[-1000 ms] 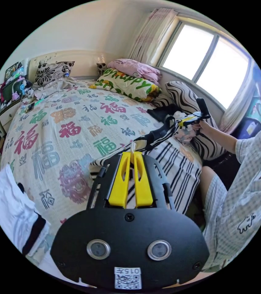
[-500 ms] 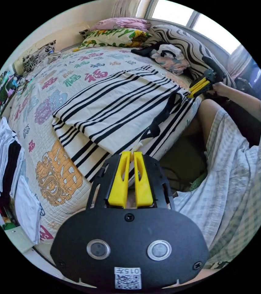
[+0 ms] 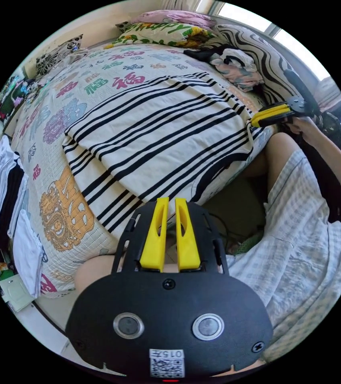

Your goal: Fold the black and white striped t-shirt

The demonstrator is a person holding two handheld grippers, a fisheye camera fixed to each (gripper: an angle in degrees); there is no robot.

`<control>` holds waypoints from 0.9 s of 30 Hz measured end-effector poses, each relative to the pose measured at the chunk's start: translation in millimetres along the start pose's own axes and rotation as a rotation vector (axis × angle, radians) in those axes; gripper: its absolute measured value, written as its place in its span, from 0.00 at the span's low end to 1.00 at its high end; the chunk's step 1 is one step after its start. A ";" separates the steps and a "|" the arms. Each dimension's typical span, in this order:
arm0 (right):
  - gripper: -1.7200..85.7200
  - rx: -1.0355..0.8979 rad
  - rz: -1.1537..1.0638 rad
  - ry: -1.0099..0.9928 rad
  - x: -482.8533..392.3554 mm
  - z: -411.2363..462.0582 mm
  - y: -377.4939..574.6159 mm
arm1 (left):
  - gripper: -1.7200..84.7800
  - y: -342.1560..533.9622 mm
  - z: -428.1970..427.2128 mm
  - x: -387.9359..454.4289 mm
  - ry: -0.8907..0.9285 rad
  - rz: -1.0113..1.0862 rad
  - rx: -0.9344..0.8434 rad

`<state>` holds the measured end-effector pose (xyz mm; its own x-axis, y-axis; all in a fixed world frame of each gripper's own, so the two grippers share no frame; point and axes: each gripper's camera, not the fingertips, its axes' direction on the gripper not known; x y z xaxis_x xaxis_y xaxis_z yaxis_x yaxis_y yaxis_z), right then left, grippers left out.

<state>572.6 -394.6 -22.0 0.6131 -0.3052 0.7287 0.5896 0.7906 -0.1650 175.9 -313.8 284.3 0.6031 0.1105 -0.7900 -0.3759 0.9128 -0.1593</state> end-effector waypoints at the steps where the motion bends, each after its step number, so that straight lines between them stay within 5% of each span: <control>1: 0.07 -0.012 0.039 -0.025 7.8 3.4 5.6 | 0.03 -3.1 6.2 4.3 -0.010 0.004 -0.018; 10: 0.09 0.091 0.431 -0.426 97.5 15.5 67.5 | 0.03 -31.3 72.2 89.0 -0.386 0.251 -0.230; 20: 0.09 0.207 0.551 -0.573 141.5 16.3 106.5 | 0.03 -13.7 109.7 143.0 -0.596 0.363 -0.186; 27: 0.12 0.062 0.525 -0.522 148.5 37.1 93.0 | 0.03 -8.7 104.0 153.4 -0.707 0.354 -0.076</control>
<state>698.9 -346.8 95.6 0.4675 0.4007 0.7880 0.2481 0.7961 -0.5520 344.8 -263.9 226.1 0.7332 0.6354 -0.2421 -0.6601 0.7506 -0.0289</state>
